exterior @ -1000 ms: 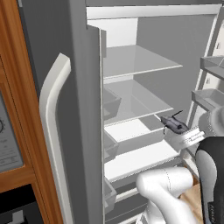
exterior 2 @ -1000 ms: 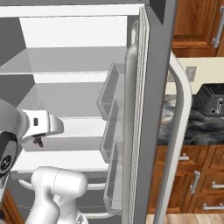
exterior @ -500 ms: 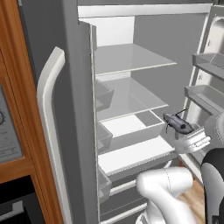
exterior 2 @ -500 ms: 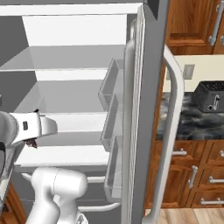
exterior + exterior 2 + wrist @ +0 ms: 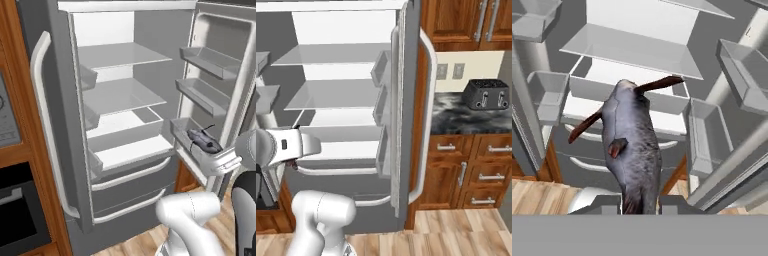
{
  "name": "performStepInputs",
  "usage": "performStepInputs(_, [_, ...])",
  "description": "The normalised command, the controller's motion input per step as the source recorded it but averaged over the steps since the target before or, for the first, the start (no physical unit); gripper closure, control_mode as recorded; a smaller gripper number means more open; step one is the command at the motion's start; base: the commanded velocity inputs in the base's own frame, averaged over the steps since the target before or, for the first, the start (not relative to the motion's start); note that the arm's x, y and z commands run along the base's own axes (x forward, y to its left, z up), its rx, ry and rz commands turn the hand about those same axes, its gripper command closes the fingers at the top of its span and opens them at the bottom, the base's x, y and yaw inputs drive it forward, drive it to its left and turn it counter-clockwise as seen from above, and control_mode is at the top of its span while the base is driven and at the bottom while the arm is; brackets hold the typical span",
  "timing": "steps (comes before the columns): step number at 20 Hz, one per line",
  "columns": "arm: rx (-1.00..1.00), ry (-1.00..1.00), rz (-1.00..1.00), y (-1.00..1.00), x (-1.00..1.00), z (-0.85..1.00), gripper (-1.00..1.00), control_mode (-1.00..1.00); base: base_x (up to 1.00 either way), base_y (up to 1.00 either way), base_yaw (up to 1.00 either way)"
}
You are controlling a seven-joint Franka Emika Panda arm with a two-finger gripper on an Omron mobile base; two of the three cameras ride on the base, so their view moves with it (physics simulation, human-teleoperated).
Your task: Take the cheese, fish, and squash from the fridge and place them on the plate on the dining counter to create an appetizer plate.
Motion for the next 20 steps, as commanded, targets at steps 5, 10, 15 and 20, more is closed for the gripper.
performStepInputs(5, [0.0,0.0,0.0,0.0,0.0,0.0,1.0,1.0,-0.58,-0.08,-0.27])
performStepInputs(10, [0.0,0.0,0.0,0.0,0.0,0.0,1.0,1.0,-0.57,0.0,-0.36])
performStepInputs(15, [0.0,0.0,0.0,0.0,0.0,0.0,1.0,1.0,-0.52,0.0,-0.39])
performStepInputs(20, [0.0,0.0,0.0,0.0,0.0,0.0,1.0,1.0,-0.37,0.0,-0.48])
